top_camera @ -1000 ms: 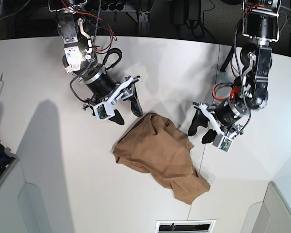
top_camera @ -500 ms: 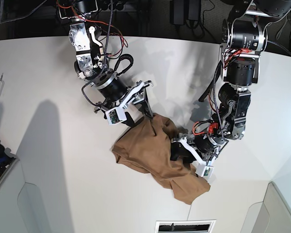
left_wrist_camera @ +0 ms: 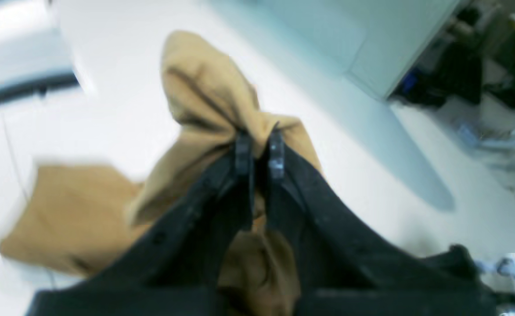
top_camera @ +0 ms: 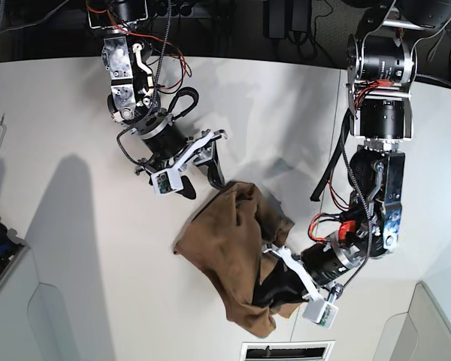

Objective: Layout the t-shirt on the table in an organized manner, then fold the t-shirt properly
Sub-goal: 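Lower both grippers onto the crumpled tan shirt and grasp it, then lift the shirt with the left gripper and spread it toward the right gripper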

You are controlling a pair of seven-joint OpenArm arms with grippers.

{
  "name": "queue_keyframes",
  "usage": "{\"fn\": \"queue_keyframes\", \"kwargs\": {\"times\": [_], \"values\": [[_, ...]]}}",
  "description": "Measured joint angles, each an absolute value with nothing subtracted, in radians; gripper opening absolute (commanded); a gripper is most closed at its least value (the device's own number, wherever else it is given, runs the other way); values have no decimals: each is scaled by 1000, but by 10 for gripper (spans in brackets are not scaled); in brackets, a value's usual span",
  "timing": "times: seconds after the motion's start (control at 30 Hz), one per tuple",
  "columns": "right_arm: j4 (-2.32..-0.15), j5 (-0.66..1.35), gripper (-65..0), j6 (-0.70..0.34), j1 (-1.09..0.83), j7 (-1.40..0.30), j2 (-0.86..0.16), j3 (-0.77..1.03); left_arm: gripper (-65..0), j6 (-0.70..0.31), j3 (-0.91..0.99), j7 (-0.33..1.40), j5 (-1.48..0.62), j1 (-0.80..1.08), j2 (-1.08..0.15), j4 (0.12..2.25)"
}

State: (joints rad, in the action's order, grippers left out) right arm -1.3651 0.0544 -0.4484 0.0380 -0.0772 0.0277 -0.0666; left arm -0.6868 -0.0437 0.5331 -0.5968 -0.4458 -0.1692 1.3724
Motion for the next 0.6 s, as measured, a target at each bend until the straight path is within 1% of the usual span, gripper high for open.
{"fn": "queue_keyframes", "kwargs": {"times": [0.17,0.33,0.43,0.53,0.6], "values": [[-1365,56,-301,-449,27,-83,28,-54,-637,-693,-46,561,-628,-440,-209,1532],[-1365,54,-301,-449,-10,-83,8,-44,-637,-694,-46,561,-645,-441,-317,1694],[-1365,54,-301,-448,-25,-84,9,-39,-637,-693,-45,587,-759,-419,-379,1777],[-1365,59,-301,-448,-39,-81,9,-39,-637,-690,-55,689,-891,-359,-390,1859],[-1369,60,-301,-450,-52,-80,9,-33,-634,-691,-110,719,-929,-311,-390,1920]]}}
